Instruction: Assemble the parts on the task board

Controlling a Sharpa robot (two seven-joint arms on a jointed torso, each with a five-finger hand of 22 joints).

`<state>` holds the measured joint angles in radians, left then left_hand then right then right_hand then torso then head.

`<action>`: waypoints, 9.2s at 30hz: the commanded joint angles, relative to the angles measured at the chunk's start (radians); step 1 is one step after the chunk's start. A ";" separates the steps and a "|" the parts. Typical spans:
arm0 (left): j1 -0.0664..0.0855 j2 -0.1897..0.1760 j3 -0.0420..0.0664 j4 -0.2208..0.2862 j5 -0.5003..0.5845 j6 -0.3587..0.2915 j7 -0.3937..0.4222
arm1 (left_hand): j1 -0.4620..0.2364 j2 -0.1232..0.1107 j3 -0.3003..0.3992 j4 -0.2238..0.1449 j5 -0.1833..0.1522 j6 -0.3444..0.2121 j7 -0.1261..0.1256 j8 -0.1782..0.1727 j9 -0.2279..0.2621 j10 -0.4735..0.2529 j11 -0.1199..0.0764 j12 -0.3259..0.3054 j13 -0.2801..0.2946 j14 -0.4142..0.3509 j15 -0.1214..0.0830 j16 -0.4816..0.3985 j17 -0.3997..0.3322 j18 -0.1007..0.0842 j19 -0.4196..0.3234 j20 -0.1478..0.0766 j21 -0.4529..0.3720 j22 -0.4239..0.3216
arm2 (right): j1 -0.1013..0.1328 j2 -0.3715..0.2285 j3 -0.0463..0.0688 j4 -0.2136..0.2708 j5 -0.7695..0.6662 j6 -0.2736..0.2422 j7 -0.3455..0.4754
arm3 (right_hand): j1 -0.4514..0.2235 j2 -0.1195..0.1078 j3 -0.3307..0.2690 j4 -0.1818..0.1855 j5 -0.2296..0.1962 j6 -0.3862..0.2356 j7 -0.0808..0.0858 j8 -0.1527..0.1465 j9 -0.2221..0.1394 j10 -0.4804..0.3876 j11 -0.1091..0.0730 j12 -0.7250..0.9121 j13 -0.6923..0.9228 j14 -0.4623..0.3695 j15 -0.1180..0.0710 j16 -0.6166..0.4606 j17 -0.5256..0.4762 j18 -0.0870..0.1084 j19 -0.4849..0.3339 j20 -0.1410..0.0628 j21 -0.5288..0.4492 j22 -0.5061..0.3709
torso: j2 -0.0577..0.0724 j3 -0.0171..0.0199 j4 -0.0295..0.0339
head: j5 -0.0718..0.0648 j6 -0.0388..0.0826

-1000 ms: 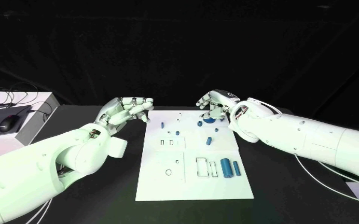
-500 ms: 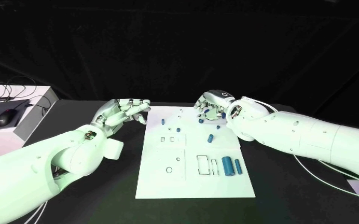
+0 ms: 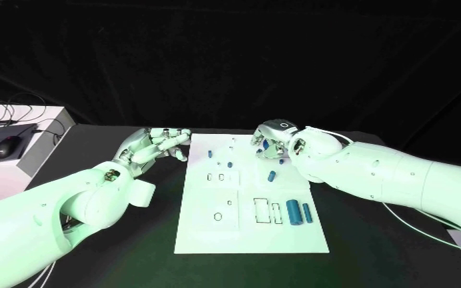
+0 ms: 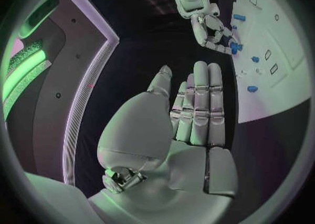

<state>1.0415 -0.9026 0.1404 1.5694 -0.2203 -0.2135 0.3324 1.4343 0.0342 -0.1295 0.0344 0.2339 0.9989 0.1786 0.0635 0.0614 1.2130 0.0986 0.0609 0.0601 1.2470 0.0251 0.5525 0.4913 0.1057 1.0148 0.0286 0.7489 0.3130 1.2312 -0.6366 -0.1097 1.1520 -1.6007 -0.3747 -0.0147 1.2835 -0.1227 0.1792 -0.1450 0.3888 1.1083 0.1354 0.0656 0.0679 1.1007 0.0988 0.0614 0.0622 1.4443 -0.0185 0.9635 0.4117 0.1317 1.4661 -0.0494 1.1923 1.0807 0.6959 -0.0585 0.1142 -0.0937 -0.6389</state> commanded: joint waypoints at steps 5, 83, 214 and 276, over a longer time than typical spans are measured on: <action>0.000 -0.002 0.001 0.004 -0.008 0.020 0.001 | -0.006 0.003 -0.002 -0.005 -0.003 -0.013 0.003 -0.003 0.000 -0.009 0.004 -0.001 0.000 -0.005 0.001 -0.005 -0.004 0.014 -0.003 0.004 -0.009 -0.004 | -0.006 0.001 0.000 -0.007 -0.065 0.032 -0.057 | 0.020 0.005 0.006 -0.001 -0.002 0.025 -0.001 -0.003 -0.001 -0.007 0.000 -0.002 0.001 -0.009 -0.002 0.008 -0.025 0.017 0.059 0.005 -0.026 -0.004 | 0.010 -0.0032 0.0043 | -0.003 0.001; -0.001 -0.009 0.002 -0.014 -0.009 0.022 -0.020 | -0.008 0.005 -0.004 -0.008 -0.006 -0.033 0.005 -0.003 -0.001 -0.018 0.007 -0.001 0.001 -0.007 0.003 -0.006 -0.020 0.015 0.001 0.006 -0.013 -0.028 | 0.017 0.066 0.029 -0.001 -0.098 -0.169 -0.195 | 0.035 0.089 0.185 -0.064 -0.076 0.071 -0.013 -0.003 0.001 0.179 -0.048 -0.001 0.003 -0.011 -0.030 0.009 -0.059 0.001 0.069 -0.014 -0.053 0.147 | 0.052 -0.0128 0.0170 | -0.015 0.042; -0.005 -0.013 0.009 -0.015 -0.013 0.030 -0.016 | -0.010 0.006 -0.008 -0.016 -0.006 -0.039 0.004 -0.003 -0.001 -0.020 0.008 0.000 0.001 -0.008 0.004 -0.004 -0.029 0.015 0.000 0.007 -0.005 -0.048 | 0.037 -0.125 0.052 0.053 0.166 0.028 -0.151 | 0.042 -0.002 -0.076 0.084 -0.090 -0.078 0.009 0.002 0.003 0.122 -0.071 1.046 1.168 -0.021 -0.039 0.116 0.067 -0.067 0.087 -0.021 0.178 0.398 | 0.068 -0.0065 0.0084 | -0.025 0.056; -0.006 -0.019 0.009 -0.014 -0.013 0.035 -0.025 | -0.011 0.007 -0.008 -0.017 -0.005 -0.048 0.006 -0.003 -0.001 -0.024 0.009 0.000 0.001 -0.010 0.005 -0.004 -0.031 0.015 -0.003 0.007 0.001 -0.058 | 0.032 -0.053 0.049 -0.065 0.273 0.171 -0.181 | -0.049 0.057 -0.052 0.066 0.142 -0.068 0.007 0.002 0.002 0.100 -0.076 1.021 1.152 -0.023 -0.042 0.109 0.090 -0.071 0.089 -0.023 0.178 0.426 | 0.066 -0.0069 0.0056 | -0.019 0.041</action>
<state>1.0357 -0.9225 0.1487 1.5539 -0.2309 -0.1976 0.3049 1.4304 0.0382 -0.1405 0.0234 0.2339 0.9562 0.1852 0.0635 0.0611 1.1956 0.1090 0.0609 0.0598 1.2435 0.0288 0.5487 0.4619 0.1056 1.0148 0.0287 0.7455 0.2563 1.2734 -0.6910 -0.0537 1.0864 -1.3283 -0.2385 -0.1803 1.2376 -0.0724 0.1286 -0.0750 0.5308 1.0331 0.1389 0.0645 0.0679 1.1989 0.0284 1.0860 1.2148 1.4274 -0.0572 1.0774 0.5008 0.0749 1.4679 -0.0727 1.3647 1.3079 0.7617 -0.0655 0.1194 -0.1127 -0.5988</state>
